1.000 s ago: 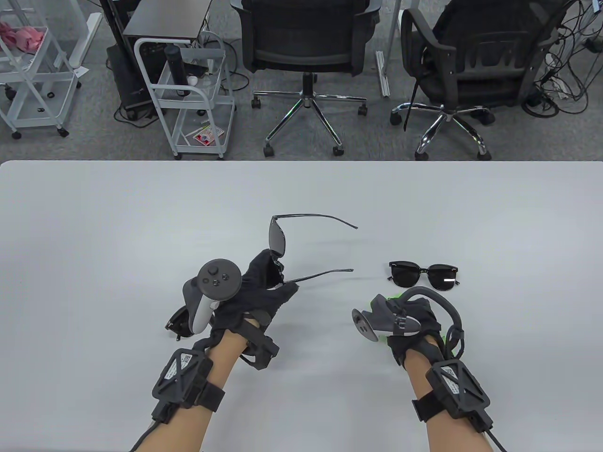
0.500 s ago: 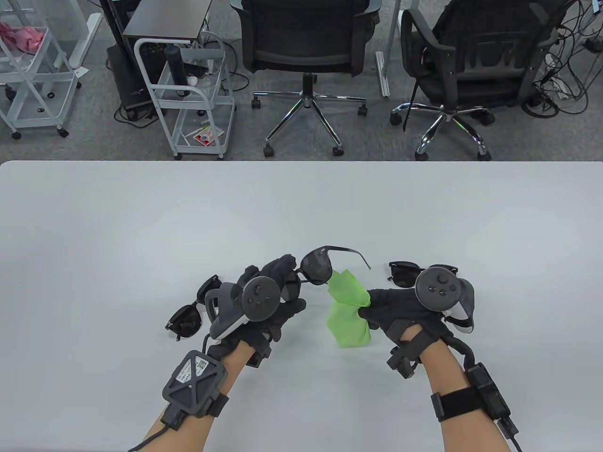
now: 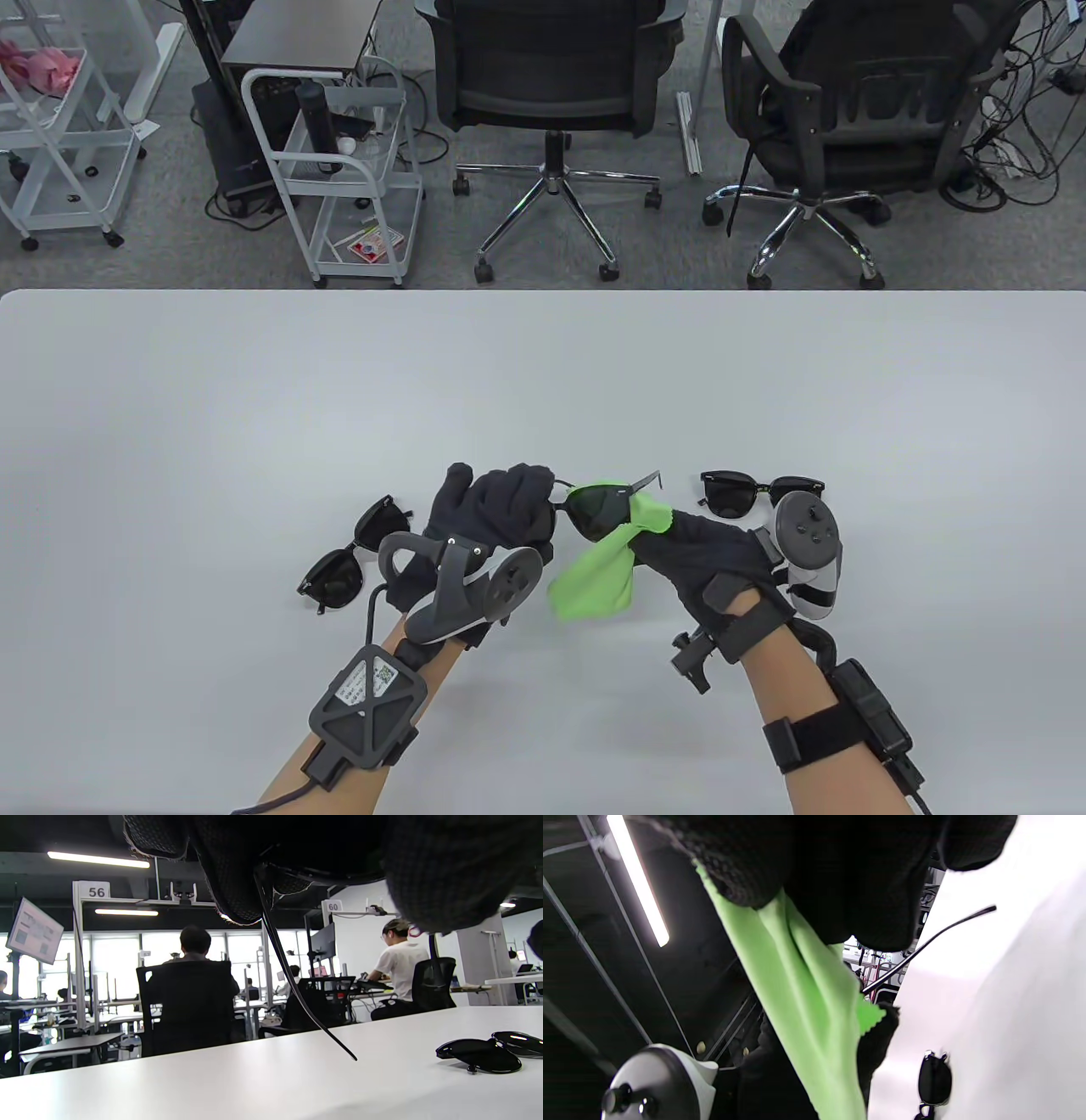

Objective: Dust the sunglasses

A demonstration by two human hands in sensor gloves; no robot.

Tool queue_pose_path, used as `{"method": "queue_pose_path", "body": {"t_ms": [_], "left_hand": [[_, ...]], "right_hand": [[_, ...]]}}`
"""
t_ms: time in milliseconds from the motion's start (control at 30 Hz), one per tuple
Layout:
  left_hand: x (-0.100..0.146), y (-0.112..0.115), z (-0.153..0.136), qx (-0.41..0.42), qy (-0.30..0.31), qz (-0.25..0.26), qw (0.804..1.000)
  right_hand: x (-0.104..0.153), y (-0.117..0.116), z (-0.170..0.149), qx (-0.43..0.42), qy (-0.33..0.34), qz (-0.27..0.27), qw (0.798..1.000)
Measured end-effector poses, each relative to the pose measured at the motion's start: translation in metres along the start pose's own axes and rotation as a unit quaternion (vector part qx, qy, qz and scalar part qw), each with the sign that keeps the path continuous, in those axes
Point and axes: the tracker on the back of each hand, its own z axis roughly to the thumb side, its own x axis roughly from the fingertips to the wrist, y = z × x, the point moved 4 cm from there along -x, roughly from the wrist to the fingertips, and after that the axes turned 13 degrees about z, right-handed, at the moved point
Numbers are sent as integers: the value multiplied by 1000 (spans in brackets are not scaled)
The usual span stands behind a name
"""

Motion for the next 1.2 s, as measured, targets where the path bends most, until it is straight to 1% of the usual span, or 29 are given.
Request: {"method": "queue_pose_path", "body": {"t_ms": [33, 67, 100, 167, 267, 333, 400, 467, 533, 600, 700, 767, 800, 867, 933, 1000, 1100, 1200], "left_hand": [[0, -1, 2, -9, 4, 1, 1000], [1, -1, 3, -10, 7, 1, 1000], [1, -1, 5, -3, 13, -2, 1000], [2, -2, 12, -12, 26, 1, 1000], [2, -4, 21, -24, 46, 8, 999], [1, -7, 23, -21, 48, 14, 999], [0, -10, 28, -36, 60, 23, 997], [0, -9, 30, -25, 56, 20, 998], [0, -8, 30, -19, 55, 18, 998], [0, -9, 30, -28, 59, 22, 998], [0, -10, 28, -26, 56, 23, 998], [1, -10, 28, -30, 58, 24, 998], [1, -10, 29, -37, 63, 27, 997], [1, -11, 30, -48, 70, 35, 996], [1, -11, 32, -46, 70, 35, 996], [1, -11, 35, -45, 76, 33, 996], [3, -13, 39, -51, 89, 37, 994], [4, -17, 39, -51, 94, 41, 993]], "right_hand": [[2, -3, -2, -18, -5, -23, 1000], [2, -5, -3, -30, -5, -29, 999], [-1, -11, -4, -51, -1, -20, 999], [-4, -16, -5, -51, 0, -8, 999], [-4, -13, -4, -36, -2, -66, 997], [-2, -5, 0, 8, 2, -107, 994], [2, 1, 3, 48, 1, -143, 989], [3, 2, 2, 27, 3, -153, 988], [4, 3, 0, 14, 5, -154, 988], [3, 0, -2, -2, 10, -137, 990], [-9, -14, -5, -83, 31, -54, 995], [-9, -14, -1, -63, 34, -79, 994], [-8, -11, 2, -23, 25, -101, 994], [-7, -7, 5, 4, 31, -117, 993], [-5, -5, 6, 0, 35, -127, 991], [0, -1, 10, 13, 39, -160, 986], [3, 1, 12, 10, 48, -165, 985], [3, 1, 15, 11, 49, -151, 987]]}}
